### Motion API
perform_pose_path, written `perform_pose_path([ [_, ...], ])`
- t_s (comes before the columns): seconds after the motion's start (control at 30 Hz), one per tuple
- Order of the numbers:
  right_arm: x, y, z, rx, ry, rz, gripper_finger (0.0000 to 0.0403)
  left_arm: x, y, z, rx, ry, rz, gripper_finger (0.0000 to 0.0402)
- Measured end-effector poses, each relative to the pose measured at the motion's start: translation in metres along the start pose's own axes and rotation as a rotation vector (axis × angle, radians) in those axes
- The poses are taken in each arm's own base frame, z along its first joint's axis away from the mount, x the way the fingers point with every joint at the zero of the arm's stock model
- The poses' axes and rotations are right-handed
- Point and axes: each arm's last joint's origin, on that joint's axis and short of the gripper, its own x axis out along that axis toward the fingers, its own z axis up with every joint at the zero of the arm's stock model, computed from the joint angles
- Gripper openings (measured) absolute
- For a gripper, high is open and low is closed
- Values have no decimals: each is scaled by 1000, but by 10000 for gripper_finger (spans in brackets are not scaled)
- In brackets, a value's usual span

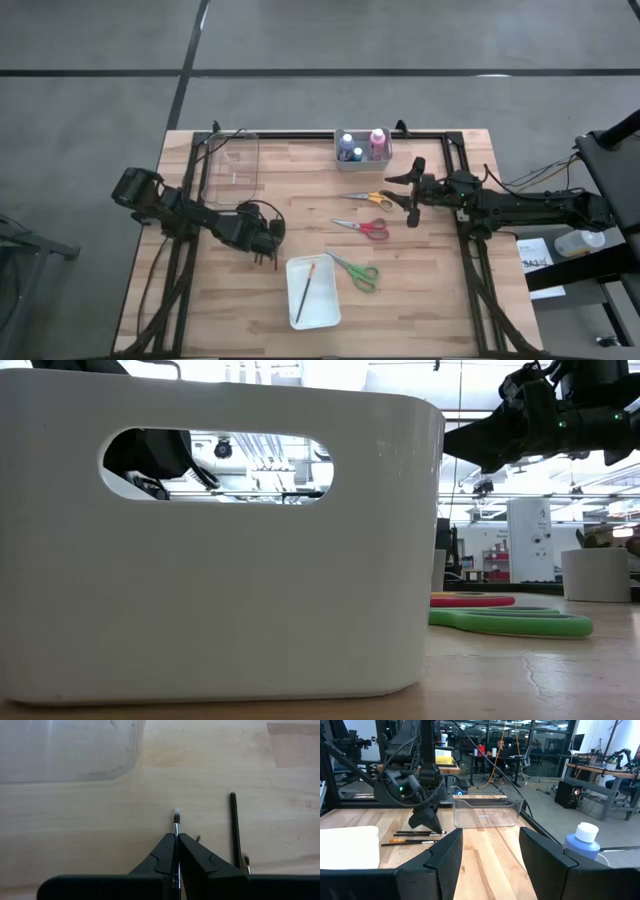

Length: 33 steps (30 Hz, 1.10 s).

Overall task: Pick & Place Paint Supplies
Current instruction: Put the left silver eyeshadow brush into the gray bin

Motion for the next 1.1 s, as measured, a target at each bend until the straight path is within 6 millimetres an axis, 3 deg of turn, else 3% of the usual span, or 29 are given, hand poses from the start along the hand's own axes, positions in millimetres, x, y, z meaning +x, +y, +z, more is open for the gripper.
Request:
perform_pose_path([
  [0.33, 0, 0, 0, 0, 0, 0, 193, -11, 3, 4, -12, 108, -2, 26],
  [1.1, 0, 0, 0, 0, 0, -1, 193, -11, 3, 6, -20, 50, -19, 26],
])
